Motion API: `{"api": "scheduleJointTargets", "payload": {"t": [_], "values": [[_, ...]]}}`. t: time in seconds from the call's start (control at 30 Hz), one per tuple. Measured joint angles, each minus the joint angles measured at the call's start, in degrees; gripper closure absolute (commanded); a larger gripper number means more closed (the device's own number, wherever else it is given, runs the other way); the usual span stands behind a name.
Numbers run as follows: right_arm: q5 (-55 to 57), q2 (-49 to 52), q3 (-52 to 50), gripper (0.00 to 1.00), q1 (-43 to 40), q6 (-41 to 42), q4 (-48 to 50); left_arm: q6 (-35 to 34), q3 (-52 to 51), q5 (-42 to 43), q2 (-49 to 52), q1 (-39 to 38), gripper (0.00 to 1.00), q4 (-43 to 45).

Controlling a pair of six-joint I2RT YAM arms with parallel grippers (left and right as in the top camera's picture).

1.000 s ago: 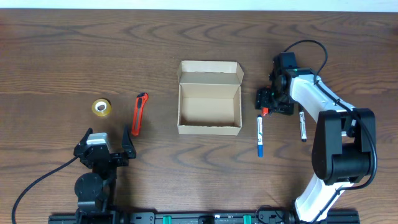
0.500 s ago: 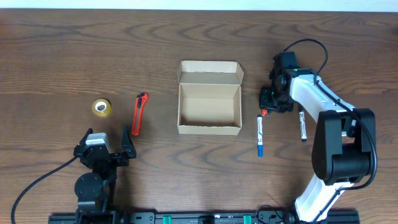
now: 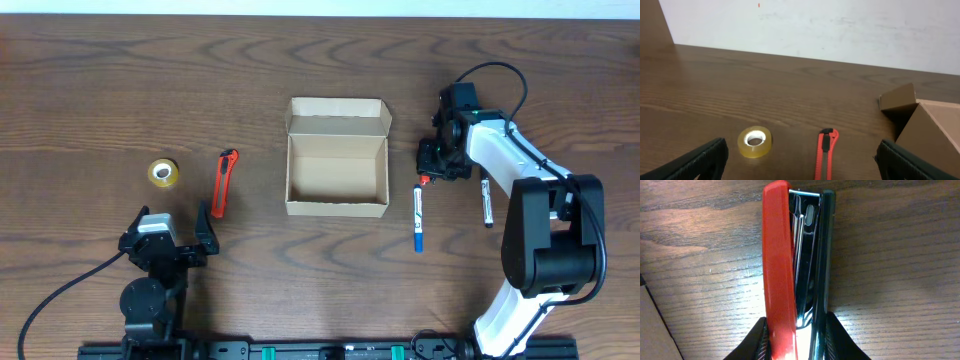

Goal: Pack container
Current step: 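Lower the right gripper and grasp the stapler, then carry the stapler left into the cardboard box and release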

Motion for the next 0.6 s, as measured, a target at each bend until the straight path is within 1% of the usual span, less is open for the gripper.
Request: {"api": "scheduleJointTargets", "payload": {"t": [0.2, 0.3, 0.37, 0.5, 0.6], "values": [[-1.03, -0.31, 0.0, 0.99, 0.0, -0.68, 0.66, 0.0, 0.0, 0.0, 0.0, 0.0, 0.05, 0.0], [-2.43, -1.92, -0.02, 0.99, 0.09, -2.43, 1.46, 0.0, 0.0, 0.0, 0.0, 0.0, 0.05, 0.0], [-3.45, -4.26, -0.02, 0.98, 0.24, -3.78, 2.84, 0.0, 0.0, 0.0, 0.0, 0.0, 0.05, 0.0], [-5.27, -12.74, 0.04, 0.99, 1.44, -6.29, 6.27, 0.0, 0.0, 0.0, 0.0, 0.0, 0.05, 0.0], [-8.44, -20.57, 0.44, 0.99, 3.23, -10.86, 8.83, 0.0, 0.0, 0.0, 0.0, 0.0, 0.05, 0.0]]}}
